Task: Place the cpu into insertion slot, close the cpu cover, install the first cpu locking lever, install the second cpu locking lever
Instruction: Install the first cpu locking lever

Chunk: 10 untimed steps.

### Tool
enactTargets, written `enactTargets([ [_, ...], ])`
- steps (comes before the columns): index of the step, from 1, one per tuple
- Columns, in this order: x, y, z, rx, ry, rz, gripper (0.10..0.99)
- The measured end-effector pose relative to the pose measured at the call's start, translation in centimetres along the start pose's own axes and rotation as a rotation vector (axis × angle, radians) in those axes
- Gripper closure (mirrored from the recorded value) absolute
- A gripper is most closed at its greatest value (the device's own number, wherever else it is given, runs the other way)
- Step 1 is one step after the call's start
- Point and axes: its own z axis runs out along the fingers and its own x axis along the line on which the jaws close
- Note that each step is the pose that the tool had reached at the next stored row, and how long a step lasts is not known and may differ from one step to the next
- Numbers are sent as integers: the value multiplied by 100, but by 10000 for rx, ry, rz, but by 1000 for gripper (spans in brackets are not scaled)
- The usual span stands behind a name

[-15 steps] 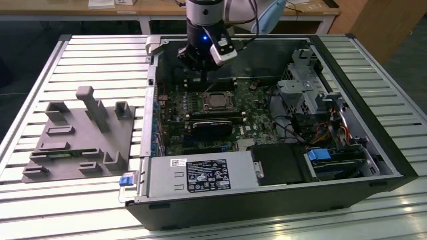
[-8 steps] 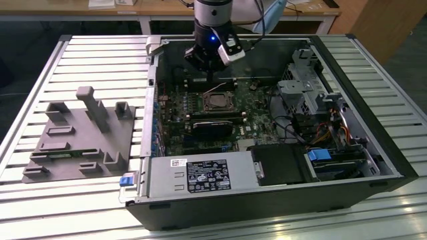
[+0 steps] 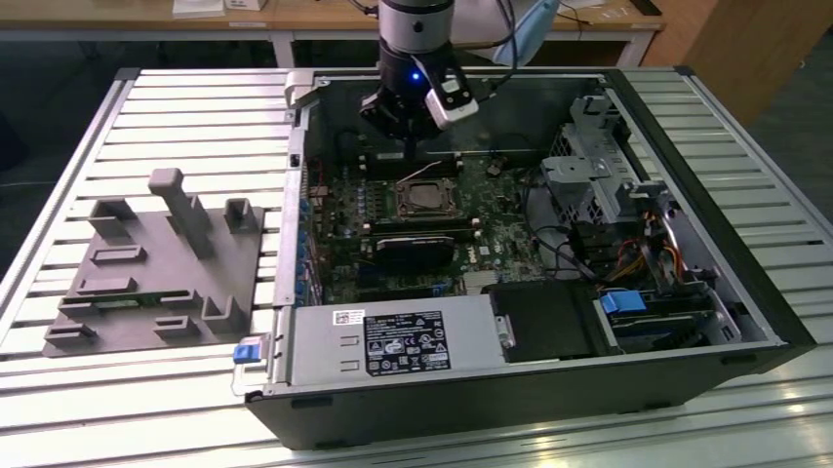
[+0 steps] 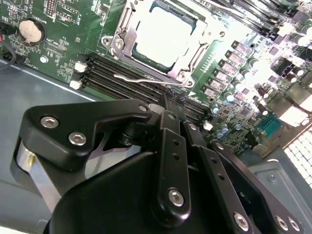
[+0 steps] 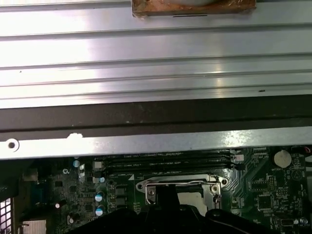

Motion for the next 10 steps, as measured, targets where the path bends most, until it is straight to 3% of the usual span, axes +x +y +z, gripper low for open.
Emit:
enactTargets([
  [10, -77, 0, 79, 0, 17, -220, 969],
])
